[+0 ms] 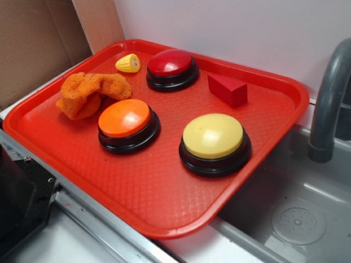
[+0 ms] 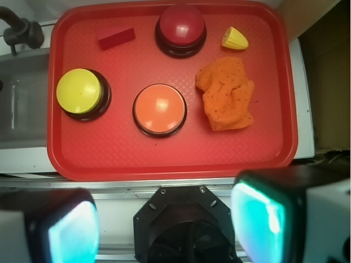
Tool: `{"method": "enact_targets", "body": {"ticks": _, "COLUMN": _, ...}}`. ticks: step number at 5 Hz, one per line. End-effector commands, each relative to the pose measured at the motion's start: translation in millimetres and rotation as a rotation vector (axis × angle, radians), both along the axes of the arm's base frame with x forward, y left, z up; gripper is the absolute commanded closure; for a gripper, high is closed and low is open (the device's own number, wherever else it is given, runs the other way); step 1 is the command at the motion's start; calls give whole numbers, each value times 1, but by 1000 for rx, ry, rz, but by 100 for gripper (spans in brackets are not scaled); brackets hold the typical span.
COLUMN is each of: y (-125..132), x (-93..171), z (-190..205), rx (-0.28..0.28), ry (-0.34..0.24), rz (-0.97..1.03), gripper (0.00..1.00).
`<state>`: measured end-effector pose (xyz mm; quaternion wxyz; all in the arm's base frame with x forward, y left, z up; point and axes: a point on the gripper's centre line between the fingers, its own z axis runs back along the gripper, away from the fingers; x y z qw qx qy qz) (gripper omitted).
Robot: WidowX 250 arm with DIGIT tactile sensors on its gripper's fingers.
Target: Push the yellow button.
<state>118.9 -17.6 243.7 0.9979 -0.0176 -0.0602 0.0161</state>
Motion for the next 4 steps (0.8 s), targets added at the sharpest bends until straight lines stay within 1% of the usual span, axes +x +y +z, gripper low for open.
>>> {"method": "enact_targets", "body": {"ticks": 1, "y": 0, "x": 0, "z": 0, "rx": 0, "ry": 0, "rz": 0, "gripper": 0}}
{"method": "enact_targets", "body": {"ticks": 2, "y": -11, "x": 50, "z": -33, "rx": 21, "ry": 21, "rz": -250, "gripper": 0}}
{"method": "enact_targets", "body": {"ticks": 3, "y": -53, "x": 98, "z": -67, "rx": 83, "ry": 15, "rz": -404, "gripper": 0}}
{"method": "enact_targets", "body": {"ticks": 4, "y": -94, "x": 130, "z": -90, "rx": 127, "ry": -6, "rz": -470, "gripper": 0}}
